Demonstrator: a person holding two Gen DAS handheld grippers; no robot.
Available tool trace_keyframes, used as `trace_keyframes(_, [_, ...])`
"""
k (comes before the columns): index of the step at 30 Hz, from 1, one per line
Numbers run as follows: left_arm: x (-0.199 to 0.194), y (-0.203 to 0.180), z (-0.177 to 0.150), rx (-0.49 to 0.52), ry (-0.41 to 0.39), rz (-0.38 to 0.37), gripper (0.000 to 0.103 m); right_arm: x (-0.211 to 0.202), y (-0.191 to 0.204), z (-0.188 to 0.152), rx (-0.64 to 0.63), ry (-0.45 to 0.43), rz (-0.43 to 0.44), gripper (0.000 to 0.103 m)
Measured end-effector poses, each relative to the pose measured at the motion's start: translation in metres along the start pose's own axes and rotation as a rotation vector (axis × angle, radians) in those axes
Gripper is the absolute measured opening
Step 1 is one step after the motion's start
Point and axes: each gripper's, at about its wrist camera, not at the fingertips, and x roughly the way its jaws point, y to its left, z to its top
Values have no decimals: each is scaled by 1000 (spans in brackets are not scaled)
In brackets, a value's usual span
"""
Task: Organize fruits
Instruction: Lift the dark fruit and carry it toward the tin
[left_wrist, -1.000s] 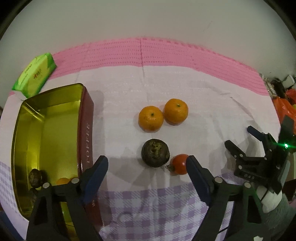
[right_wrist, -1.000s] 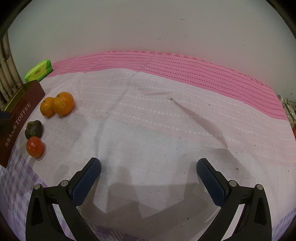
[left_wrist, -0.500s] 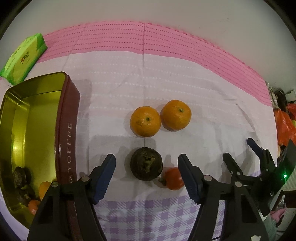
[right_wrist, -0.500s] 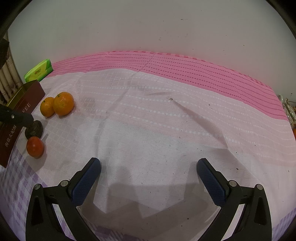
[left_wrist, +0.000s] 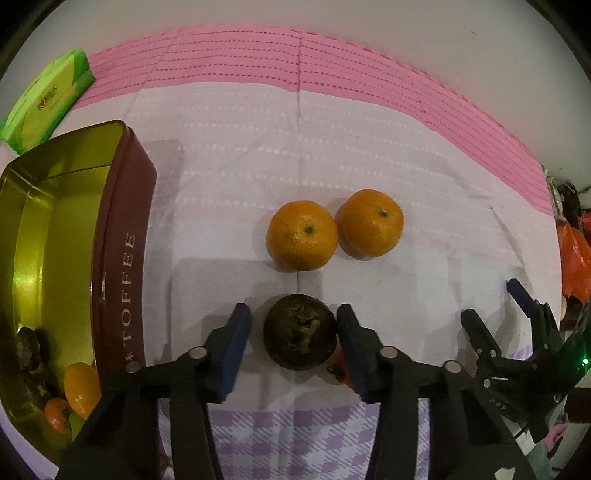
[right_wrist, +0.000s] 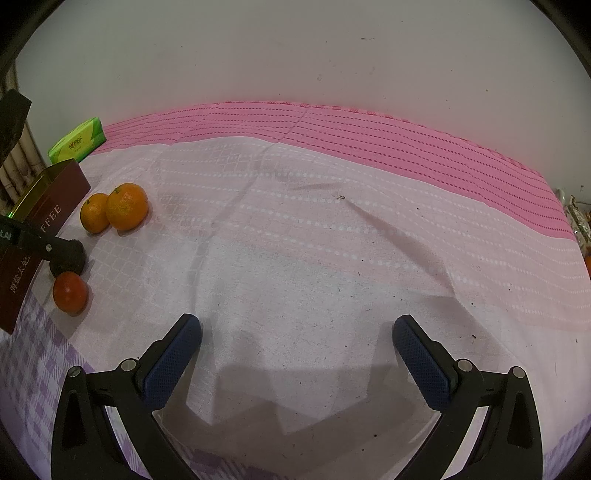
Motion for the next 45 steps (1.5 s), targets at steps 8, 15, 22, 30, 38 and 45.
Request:
trace_keyframes(8, [-2,1,-4,4,0,-11,36,0,1,0,1,0,0,103])
trace_keyframes(15, [-6,10,-12,8,1,-17,36,0,0,0,1,0,0,103])
trace_keyframes(22, [-17,7,-21,23,-17,-15,36,0,0,0,1,-1,-1,103])
trace_keyframes(30, [-54,11,-40,68,-75,-5,36,0,1,0,1,-1,-1,103])
trace_keyframes(38, [-86,33,-51,64,-140,24,36,0,1,0,2,-1,-2,103])
trace_keyframes(45, [-100,70,-57,10,-168,61,36,0,1,-1,2,-1,-2,103])
